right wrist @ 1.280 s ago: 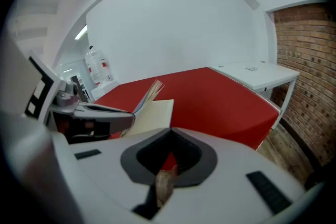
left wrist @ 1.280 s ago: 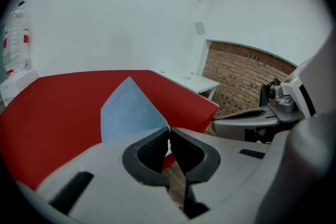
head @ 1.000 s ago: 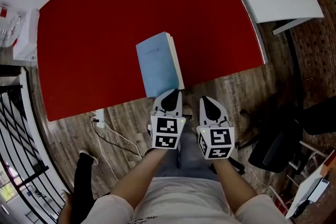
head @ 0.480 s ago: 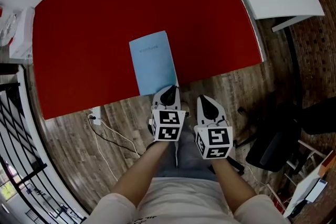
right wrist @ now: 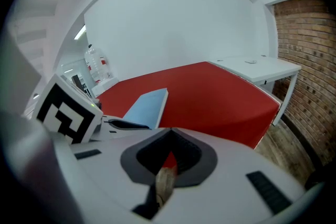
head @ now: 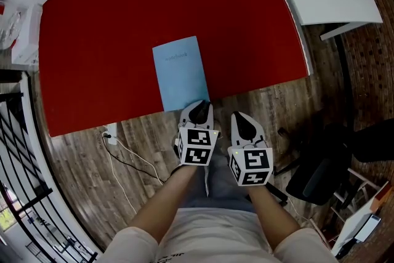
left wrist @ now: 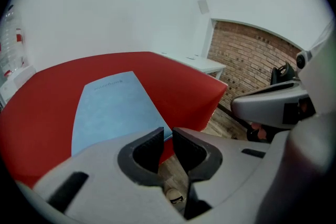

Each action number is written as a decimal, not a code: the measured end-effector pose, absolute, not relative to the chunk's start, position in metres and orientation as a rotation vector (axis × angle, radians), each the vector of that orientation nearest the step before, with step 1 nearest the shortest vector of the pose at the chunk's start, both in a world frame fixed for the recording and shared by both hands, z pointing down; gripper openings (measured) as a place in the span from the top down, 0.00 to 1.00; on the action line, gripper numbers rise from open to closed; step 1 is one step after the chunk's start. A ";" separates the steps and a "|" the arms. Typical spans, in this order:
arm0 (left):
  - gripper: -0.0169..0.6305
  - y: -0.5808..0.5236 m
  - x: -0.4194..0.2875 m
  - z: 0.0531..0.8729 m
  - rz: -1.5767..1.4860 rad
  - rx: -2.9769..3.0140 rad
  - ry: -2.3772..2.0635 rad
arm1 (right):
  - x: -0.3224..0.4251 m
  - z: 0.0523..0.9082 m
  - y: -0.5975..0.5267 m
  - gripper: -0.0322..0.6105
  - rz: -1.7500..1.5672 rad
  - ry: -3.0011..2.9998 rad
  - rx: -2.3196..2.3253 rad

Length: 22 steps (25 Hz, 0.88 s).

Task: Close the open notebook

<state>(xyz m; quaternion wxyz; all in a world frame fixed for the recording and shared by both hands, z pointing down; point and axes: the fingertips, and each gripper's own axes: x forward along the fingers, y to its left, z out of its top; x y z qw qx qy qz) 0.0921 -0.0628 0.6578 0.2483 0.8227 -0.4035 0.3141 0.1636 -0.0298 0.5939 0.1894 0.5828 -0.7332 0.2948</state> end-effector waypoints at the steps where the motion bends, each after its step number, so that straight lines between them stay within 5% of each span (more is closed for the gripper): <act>1: 0.89 -0.062 0.092 0.658 0.851 2.232 -1.088 | 0.163 0.594 -0.031 0.94 0.827 -2.063 1.637; 8: 0.81 -0.063 0.098 0.654 0.811 2.235 -1.043 | 0.159 0.585 -0.035 0.94 0.806 -2.082 1.623; 22: 0.81 -0.054 0.050 0.578 0.746 2.199 -1.072 | 0.130 0.519 -0.035 0.94 0.666 -2.165 1.516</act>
